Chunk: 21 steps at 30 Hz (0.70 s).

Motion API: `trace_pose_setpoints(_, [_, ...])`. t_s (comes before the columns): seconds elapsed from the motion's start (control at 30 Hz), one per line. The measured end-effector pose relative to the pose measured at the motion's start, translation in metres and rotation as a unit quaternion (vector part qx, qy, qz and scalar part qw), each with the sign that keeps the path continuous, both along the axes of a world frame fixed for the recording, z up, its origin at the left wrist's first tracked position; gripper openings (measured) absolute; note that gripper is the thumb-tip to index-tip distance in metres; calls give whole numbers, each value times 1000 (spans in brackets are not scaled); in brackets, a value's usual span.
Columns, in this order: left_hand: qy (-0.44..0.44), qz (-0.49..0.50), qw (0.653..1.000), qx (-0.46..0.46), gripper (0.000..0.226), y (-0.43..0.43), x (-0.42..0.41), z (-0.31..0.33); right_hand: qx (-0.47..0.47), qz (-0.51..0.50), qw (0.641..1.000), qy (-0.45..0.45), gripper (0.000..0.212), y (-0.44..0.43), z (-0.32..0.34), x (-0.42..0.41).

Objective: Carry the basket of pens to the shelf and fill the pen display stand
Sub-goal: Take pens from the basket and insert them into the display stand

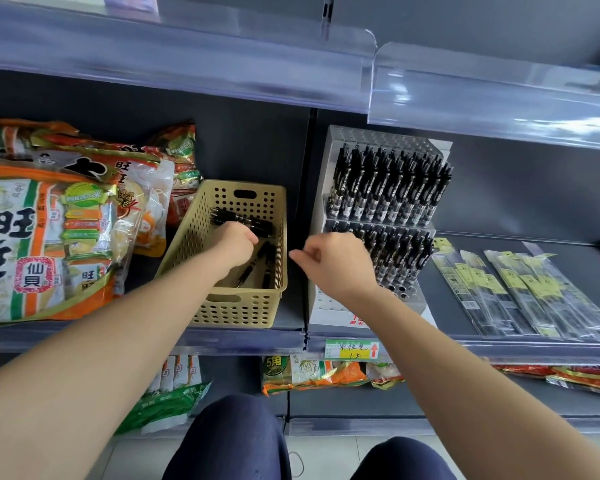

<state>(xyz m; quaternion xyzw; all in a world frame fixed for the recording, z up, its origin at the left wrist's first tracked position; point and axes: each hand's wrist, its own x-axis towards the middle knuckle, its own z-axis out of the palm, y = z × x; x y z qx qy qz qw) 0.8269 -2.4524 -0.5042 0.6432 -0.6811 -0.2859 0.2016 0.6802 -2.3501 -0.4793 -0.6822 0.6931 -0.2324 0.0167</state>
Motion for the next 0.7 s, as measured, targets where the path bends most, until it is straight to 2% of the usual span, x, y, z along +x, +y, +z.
trace_pose_setpoints(0.1, [-98,-59,990,87,40,-15,1,-2,15,56,998,-17,17,-18,-11,12])
trace_pose_setpoints(0.23, [-233,-142,948,161,55,-18,-8,2,12,34,999,-25,19,-39,-23,18])
trace_pose_setpoints(0.37, [-309,-230,901,201,51,-23,-26,-2,19,18,999,-42,20,-48,-24,17])
trace_pose_setpoints(0.47, [-357,-274,877,168,43,-36,-34,-19,22,24,999,-28,20,-52,-23,18])
trace_pose_setpoints(0.53, [-356,-271,873,195,36,-42,-36,-21,22,25,999,-14,21,-55,-22,18])
trace_pose_setpoints(0.6, [-325,-233,889,223,27,-41,-38,-14,26,24,999,-4,21,-57,-22,17])
trace_pose_setpoints(0.7, [-287,-192,912,221,39,-49,-41,-18,33,27,999,-8,21,-59,-23,17])
